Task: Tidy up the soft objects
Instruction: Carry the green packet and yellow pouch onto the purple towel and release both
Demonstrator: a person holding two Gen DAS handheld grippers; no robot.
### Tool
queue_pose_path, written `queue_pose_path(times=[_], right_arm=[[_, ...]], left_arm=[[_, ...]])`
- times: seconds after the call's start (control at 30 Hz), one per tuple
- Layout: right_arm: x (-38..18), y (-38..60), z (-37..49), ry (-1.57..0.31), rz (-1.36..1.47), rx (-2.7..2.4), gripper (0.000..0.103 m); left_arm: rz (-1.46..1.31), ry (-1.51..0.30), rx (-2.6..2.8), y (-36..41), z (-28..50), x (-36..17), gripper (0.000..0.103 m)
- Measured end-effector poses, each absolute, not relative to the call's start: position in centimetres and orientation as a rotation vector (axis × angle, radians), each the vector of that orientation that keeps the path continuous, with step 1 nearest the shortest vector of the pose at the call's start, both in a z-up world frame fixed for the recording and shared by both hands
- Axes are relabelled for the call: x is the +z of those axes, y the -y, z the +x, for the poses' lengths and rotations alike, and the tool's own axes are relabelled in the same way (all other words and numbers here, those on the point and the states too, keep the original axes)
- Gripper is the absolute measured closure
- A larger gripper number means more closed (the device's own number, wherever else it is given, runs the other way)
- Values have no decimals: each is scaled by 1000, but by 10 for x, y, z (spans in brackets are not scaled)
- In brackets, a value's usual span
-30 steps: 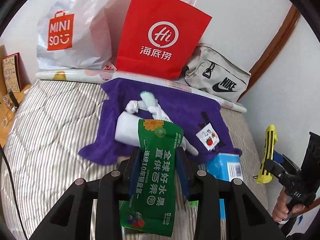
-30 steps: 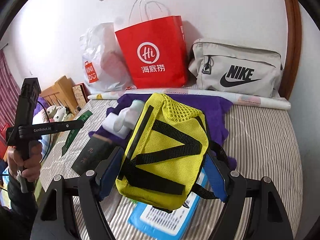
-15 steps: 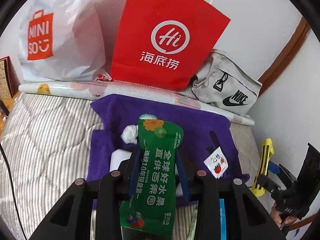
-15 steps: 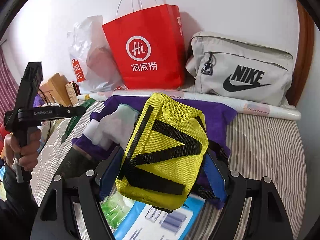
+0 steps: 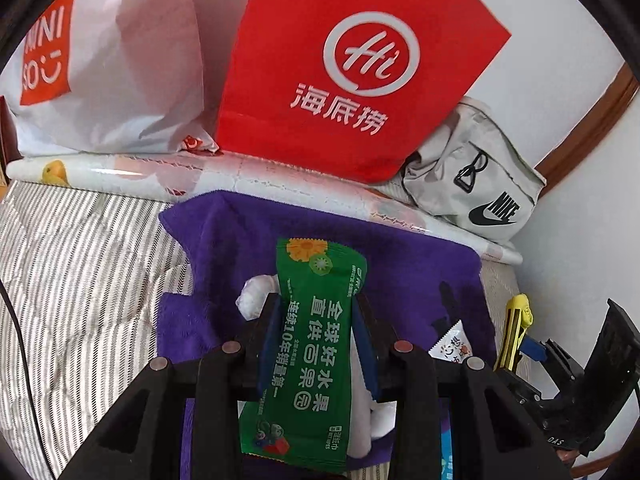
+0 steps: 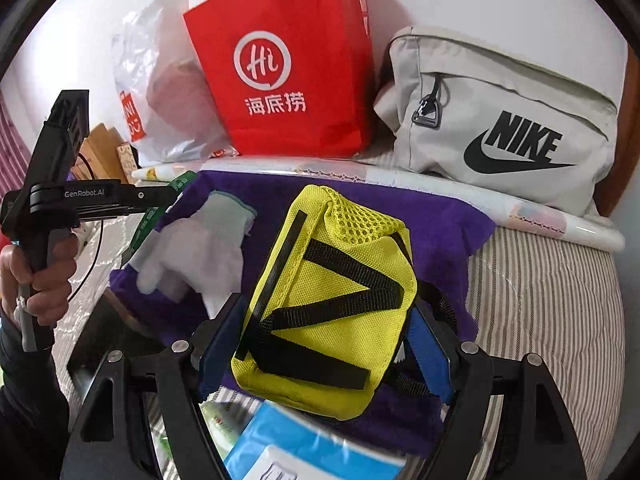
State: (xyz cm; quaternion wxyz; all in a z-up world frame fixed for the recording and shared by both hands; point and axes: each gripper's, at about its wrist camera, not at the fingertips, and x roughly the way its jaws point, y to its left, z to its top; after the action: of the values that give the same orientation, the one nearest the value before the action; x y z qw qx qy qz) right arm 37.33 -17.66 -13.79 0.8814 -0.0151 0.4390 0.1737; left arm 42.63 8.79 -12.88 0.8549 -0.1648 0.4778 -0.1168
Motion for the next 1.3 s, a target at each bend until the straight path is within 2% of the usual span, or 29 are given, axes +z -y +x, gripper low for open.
queue_pose_path(times=[0.7, 0.87, 0.97, 1.1, 1.13, 1.17, 1.3], right_arm=[[-171, 166, 395, -1039, -57, 370, 23], [-175, 165, 400, -1072, -60, 356, 19], [-172, 164, 398, -1056, -68, 348, 12], [-167, 165, 396, -1042, -60, 346, 12], [-165, 166, 395, -1037, -54, 346, 12], [-161, 166, 393, -1031, -48, 346, 12], [-147, 168, 384, -1003, -33, 336, 12]], left_arm=[[-306, -1027, -275, -78, 433, -143, 68], [-311, -1037, -284, -79, 434, -144, 67], [-324, -1044, -291, -81, 434, -145, 65], [-333, -1046, -297, -82, 431, -141, 56], [-331, -1049, -296, -83, 430, -139, 48], [-329, -1049, -291, -83, 428, -137, 44], [-334, -1036, -275, -90, 418, -125, 44]])
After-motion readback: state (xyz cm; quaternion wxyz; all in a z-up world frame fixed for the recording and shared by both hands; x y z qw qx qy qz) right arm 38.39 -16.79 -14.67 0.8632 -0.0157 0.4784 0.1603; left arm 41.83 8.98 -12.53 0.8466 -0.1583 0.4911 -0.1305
